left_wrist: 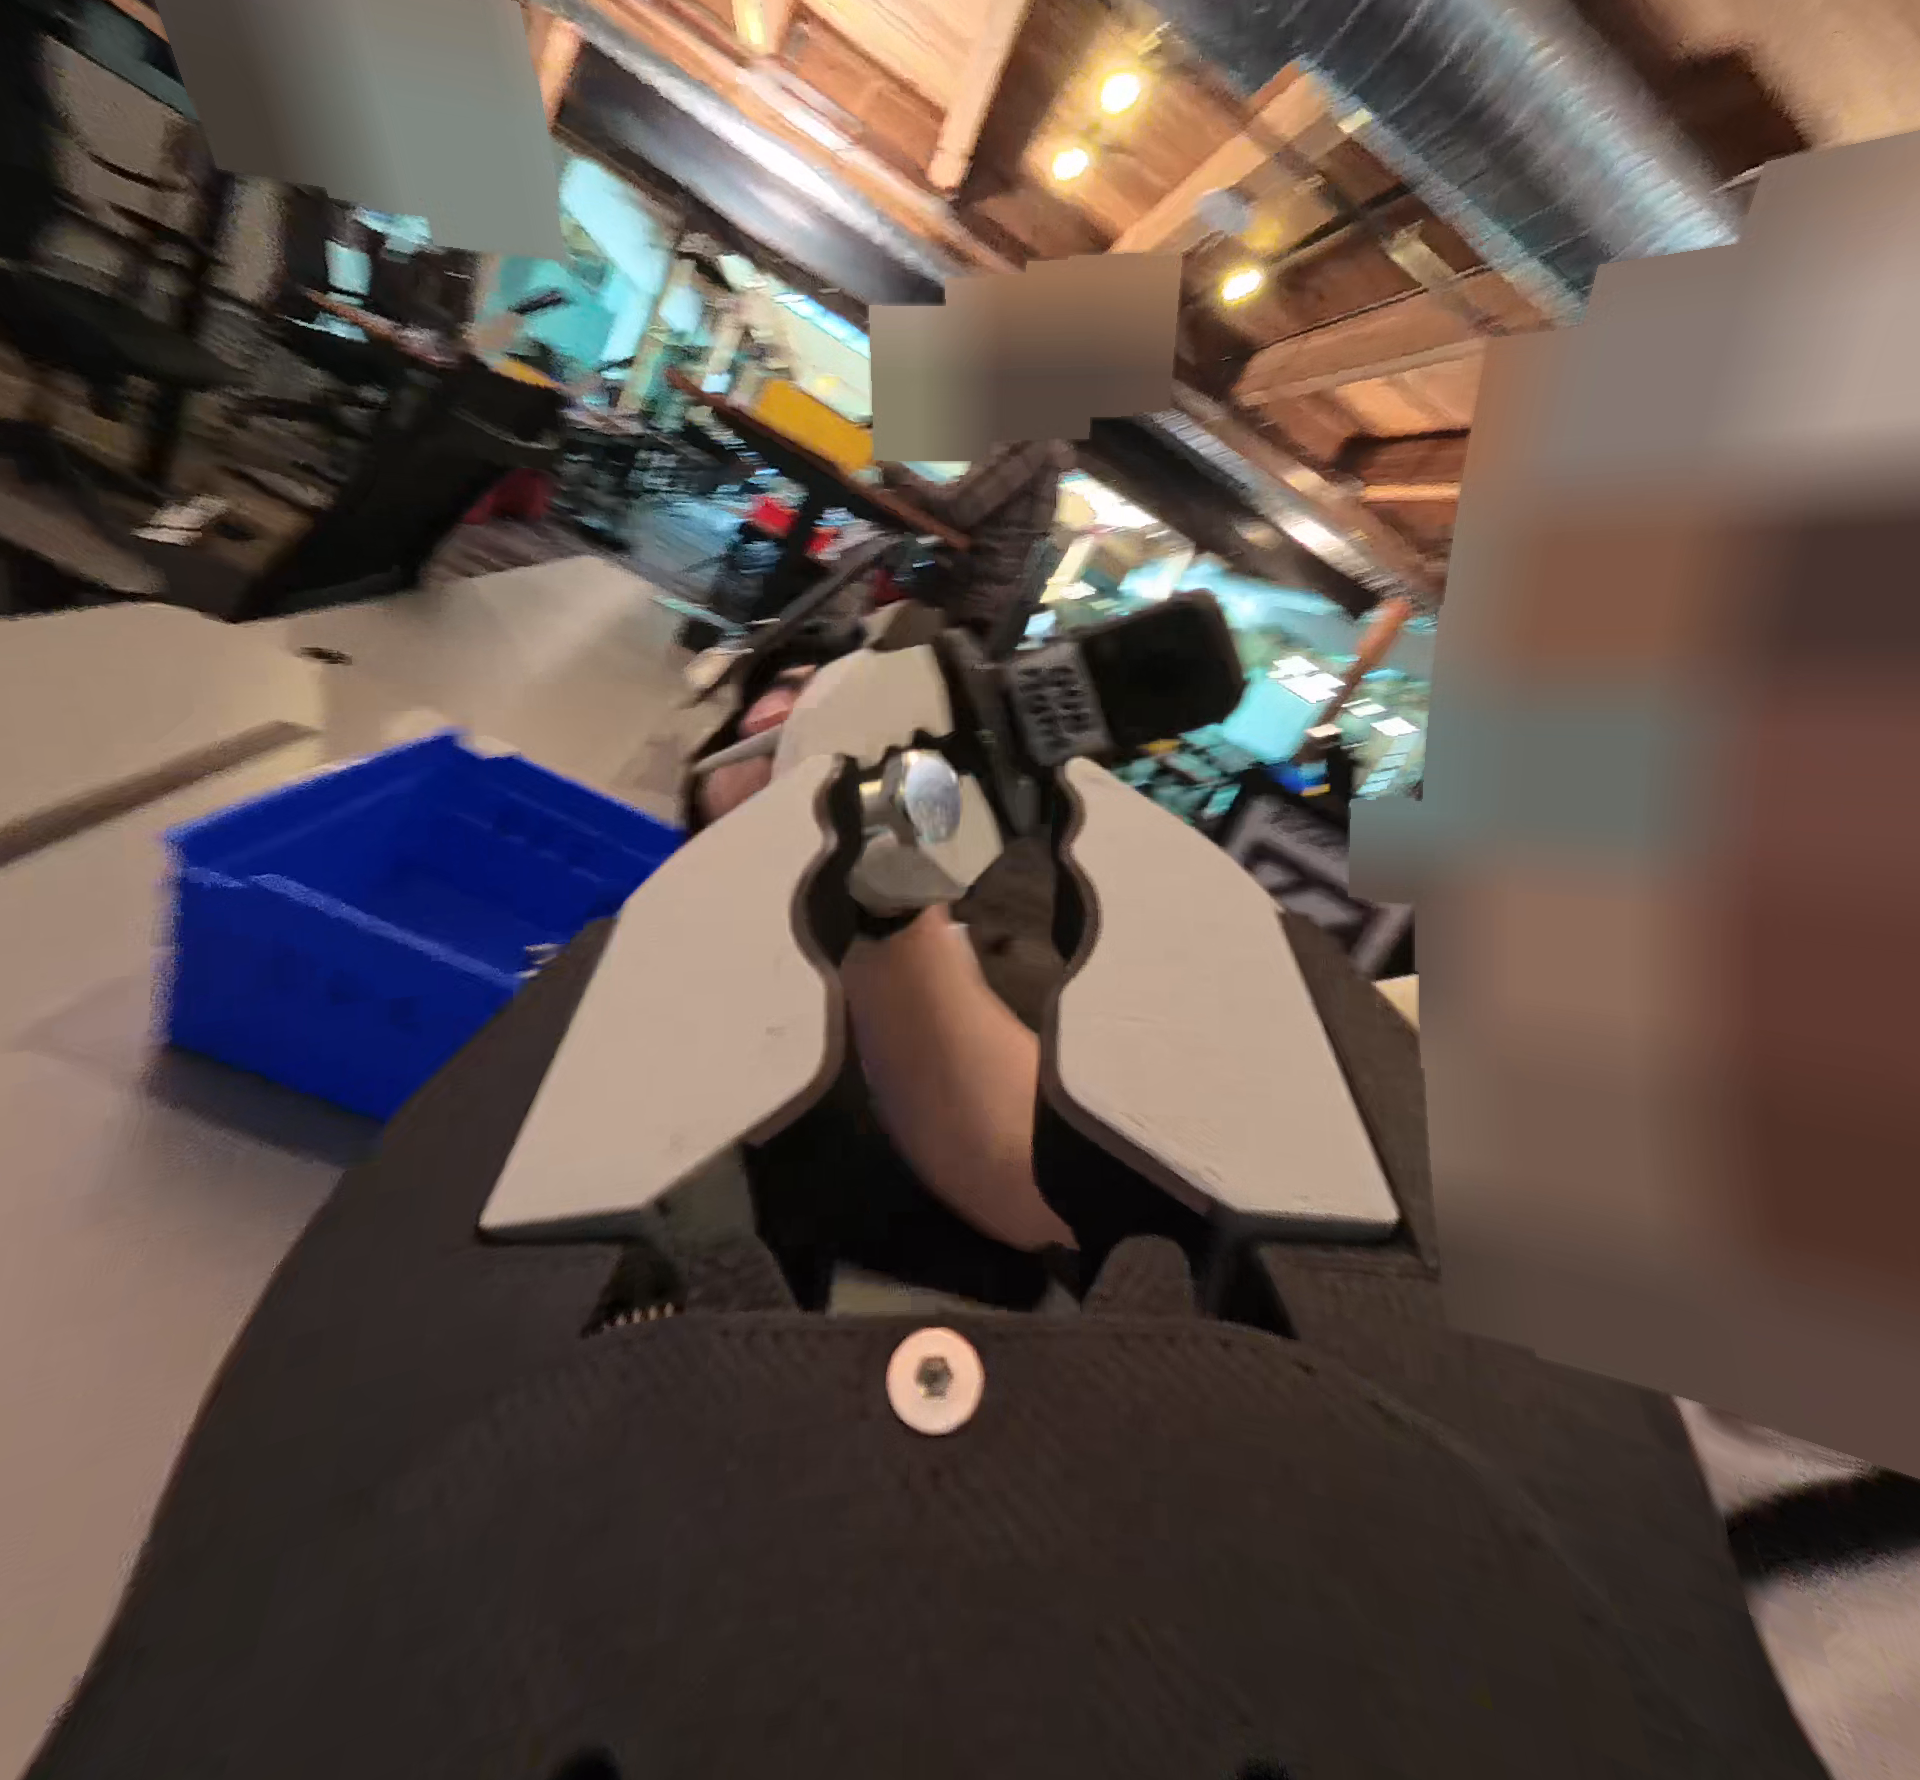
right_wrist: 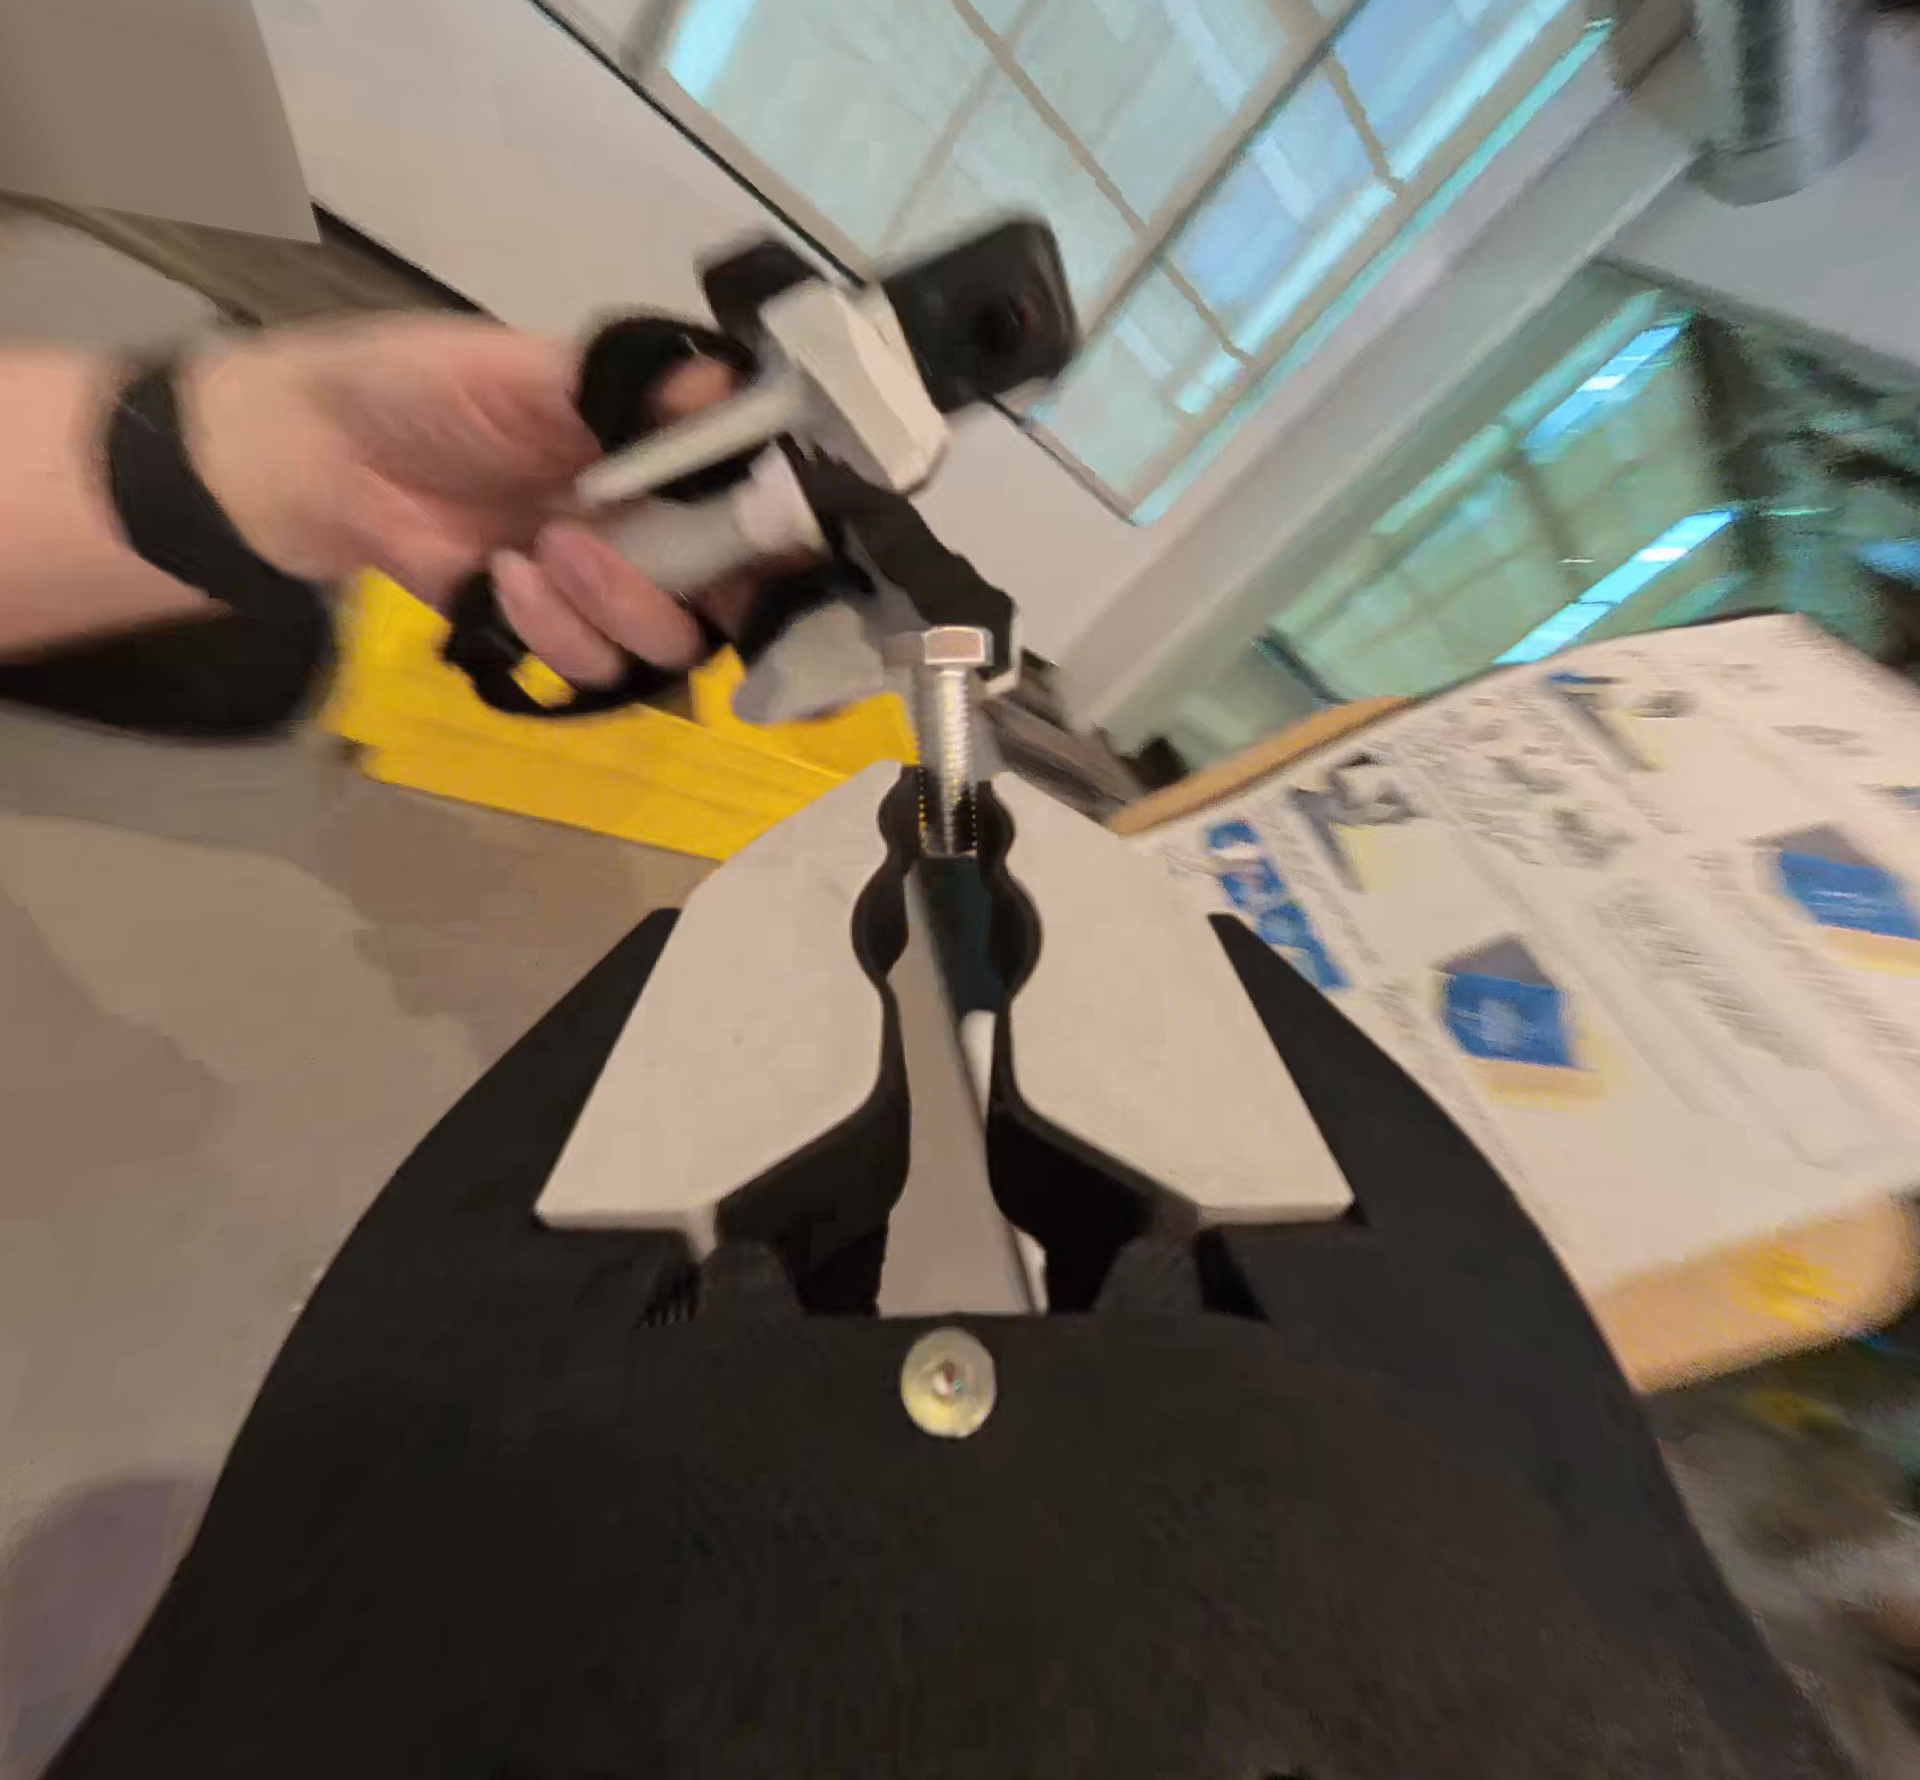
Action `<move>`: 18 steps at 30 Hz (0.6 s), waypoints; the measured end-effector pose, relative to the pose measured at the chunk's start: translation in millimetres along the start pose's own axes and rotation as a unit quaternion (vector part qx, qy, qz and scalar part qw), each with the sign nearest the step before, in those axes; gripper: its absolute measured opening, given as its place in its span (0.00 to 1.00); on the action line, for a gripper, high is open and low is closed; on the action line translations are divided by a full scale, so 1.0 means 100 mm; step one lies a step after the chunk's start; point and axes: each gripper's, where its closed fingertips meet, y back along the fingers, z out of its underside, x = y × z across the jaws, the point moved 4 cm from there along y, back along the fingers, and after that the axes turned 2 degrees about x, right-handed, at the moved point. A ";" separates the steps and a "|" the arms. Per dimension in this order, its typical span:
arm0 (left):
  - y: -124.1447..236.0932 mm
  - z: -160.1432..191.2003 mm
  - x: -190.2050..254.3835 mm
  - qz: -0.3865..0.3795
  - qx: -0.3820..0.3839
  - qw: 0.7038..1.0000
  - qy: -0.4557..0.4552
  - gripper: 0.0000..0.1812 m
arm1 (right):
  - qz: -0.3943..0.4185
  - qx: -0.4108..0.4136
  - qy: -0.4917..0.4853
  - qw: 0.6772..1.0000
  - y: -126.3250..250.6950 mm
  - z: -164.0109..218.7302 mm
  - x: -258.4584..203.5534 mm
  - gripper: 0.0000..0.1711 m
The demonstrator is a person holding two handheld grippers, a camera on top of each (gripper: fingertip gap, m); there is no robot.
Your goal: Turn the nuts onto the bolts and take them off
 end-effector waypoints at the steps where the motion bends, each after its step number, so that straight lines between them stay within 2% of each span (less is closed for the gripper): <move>1: 0.04 -0.01 -0.01 -0.044 -0.013 0.998 -0.039 0.22 | 0.037 -0.020 0.051 0.998 0.02 0.01 0.04 0.06; 5: 0.13 -0.01 -0.01 -0.216 -0.052 0.954 -0.199 0.28 | 0.138 -0.099 0.242 0.955 0.03 -0.03 0.09 0.06; 6: 0.12 -0.01 0.02 -0.240 -0.046 0.942 -0.228 0.31 | 0.150 -0.110 0.276 0.943 0.02 -0.04 0.07 0.06; 9: 0.09 -0.01 0.08 -0.279 -0.043 0.914 -0.291 0.31 | 0.159 -0.109 0.329 0.925 -0.04 -0.09 -0.01 0.06; 12: 0.06 0.07 0.09 -0.262 -0.071 0.925 -0.268 0.30 | 0.165 -0.116 0.379 0.903 -0.07 -0.11 -0.07 0.07; 15: 0.04 0.13 0.08 -0.232 -0.083 0.946 -0.211 0.22 | 0.167 -0.119 0.416 0.886 -0.10 -0.11 -0.11 0.07; 18: 0.08 0.14 -0.02 -0.265 -0.092 0.936 -0.213 0.19 | 0.161 -0.113 0.421 0.885 -0.13 -0.10 -0.15 0.07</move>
